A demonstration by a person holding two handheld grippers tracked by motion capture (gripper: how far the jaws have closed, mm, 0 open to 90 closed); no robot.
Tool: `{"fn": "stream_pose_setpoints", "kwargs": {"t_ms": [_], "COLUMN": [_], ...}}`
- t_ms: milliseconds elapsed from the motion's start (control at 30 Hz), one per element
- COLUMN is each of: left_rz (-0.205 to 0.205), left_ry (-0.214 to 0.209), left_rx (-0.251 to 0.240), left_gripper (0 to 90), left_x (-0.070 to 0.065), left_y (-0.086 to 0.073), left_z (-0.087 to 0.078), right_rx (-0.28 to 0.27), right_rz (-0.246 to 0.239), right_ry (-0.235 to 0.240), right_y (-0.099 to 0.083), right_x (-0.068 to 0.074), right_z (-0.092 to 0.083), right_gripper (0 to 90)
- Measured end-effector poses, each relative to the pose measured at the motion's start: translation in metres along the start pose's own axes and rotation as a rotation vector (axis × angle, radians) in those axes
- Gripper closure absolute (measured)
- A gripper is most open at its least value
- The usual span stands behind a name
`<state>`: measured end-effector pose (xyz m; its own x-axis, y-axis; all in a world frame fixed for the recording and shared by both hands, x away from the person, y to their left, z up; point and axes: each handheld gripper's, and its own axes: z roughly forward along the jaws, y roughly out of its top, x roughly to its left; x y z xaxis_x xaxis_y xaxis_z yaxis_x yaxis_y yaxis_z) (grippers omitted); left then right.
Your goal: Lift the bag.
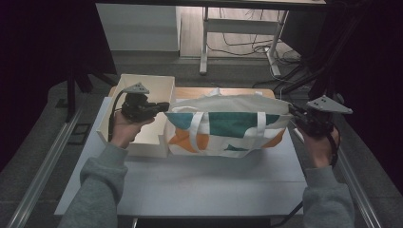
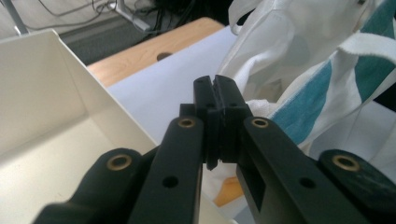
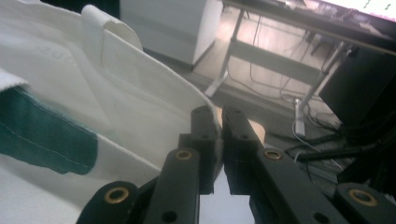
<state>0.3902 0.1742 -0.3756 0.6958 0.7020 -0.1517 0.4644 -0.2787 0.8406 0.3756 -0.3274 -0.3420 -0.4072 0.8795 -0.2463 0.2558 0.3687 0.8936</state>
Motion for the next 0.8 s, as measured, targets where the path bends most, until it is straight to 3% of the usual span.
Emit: {"fn": "stream_pose_setpoints", "kwargs": {"t_ms": [133, 367, 533, 800], "left_rz": [0.003, 0.009, 0.011, 0.010], "left_ry": [0.001, -0.011, -0.010, -0.015], "left_rx": [0.045, 0.082, 0.096, 0.104], "left_gripper": [88.8, 88.9, 88.8, 88.7], "left_x": [0.003, 0.003, 0.002, 0.002], "left_y": [-0.001, -0.001, -0.001, -0.004], "left_z": [0.011, 0.024, 0.027, 0.028], "right_rx": [0.057, 0.135, 0.157, 0.159], "right_rz": [0.011, 0.047, 0.058, 0.054], "right_ry": [0.006, 0.020, 0.029, 0.032], "right_y": [-0.014, -0.043, -0.053, -0.054], "right_x": [-0.003, -0.007, -0.008, -0.007], "right_z": [0.021, 0.046, 0.053, 0.053], "right_gripper": [83.7, 83.7, 83.6, 83.5]}}
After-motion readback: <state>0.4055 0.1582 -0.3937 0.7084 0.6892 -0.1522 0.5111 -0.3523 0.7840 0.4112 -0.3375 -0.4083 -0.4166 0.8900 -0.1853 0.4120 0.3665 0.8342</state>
